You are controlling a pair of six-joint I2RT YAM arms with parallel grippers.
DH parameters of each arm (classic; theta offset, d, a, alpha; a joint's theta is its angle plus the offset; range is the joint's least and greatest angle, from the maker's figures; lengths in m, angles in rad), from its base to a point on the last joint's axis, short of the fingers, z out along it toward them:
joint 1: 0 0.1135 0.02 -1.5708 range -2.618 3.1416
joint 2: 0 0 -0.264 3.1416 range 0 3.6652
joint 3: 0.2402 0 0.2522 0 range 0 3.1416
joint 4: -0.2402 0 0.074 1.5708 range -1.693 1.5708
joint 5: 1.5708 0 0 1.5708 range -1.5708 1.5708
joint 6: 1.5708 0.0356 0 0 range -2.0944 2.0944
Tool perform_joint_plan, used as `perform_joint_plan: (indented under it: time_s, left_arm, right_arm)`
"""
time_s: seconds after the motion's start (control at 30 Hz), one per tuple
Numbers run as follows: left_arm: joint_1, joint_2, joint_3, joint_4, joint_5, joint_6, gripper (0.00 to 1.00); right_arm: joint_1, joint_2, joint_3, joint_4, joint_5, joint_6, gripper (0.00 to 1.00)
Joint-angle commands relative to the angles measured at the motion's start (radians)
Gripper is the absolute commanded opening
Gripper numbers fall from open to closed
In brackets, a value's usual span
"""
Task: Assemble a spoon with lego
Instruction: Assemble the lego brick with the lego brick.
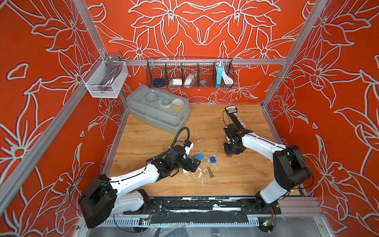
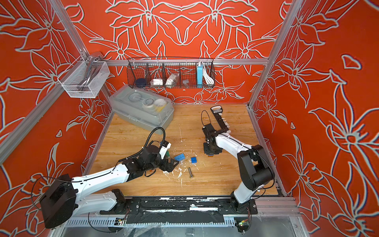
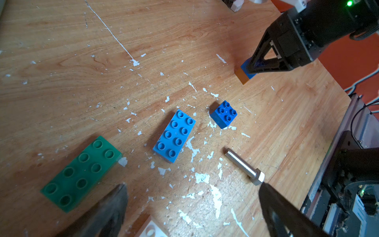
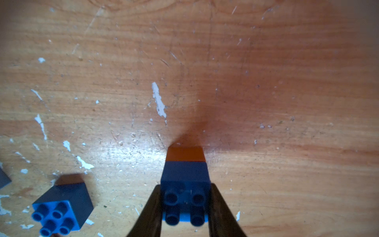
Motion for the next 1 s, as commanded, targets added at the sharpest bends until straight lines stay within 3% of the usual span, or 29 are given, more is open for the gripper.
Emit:
perform_joint_plan:
  time_s: [0.0, 0.27, 0.47, 0.63, 0.83, 0.97]
  left_arm:
    - [-0.006, 0.004, 0.026, 0.013, -0.004, 0.01, 0.98]
    - [-0.005, -0.002, 0.022, 0.009, -0.018, 0.014, 0.98]
    - [-0.006, -0.006, 0.022, 0.002, -0.019, 0.018, 0.98]
    - [-0.006, -0.013, 0.018, 0.003, -0.024, 0.02, 0.99]
    - [-0.006, -0.021, 0.015, -0.003, -0.034, 0.021, 0.98]
    - [-0.007, -0.034, 0.009, -0.008, -0.04, 0.023, 0.98]
  right_arm:
    - [-0.01, 0.118, -0.063, 0.029, -0.021, 0.003, 0.15]
    - [-0.001, 0.071, -0.063, 0.07, -0.158, 0.08, 0.16]
    - [0.032, 0.11, -0.023, 0.023, -0.102, 0.075, 0.19]
    - [0.041, 0.07, 0.003, -0.015, -0.057, 0.078, 0.34]
    - [0.046, -0.007, 0.059, -0.065, -0.052, 0.078, 0.42]
    - [0.047, -0.053, 0.087, -0.107, -0.029, 0.074, 0.57]
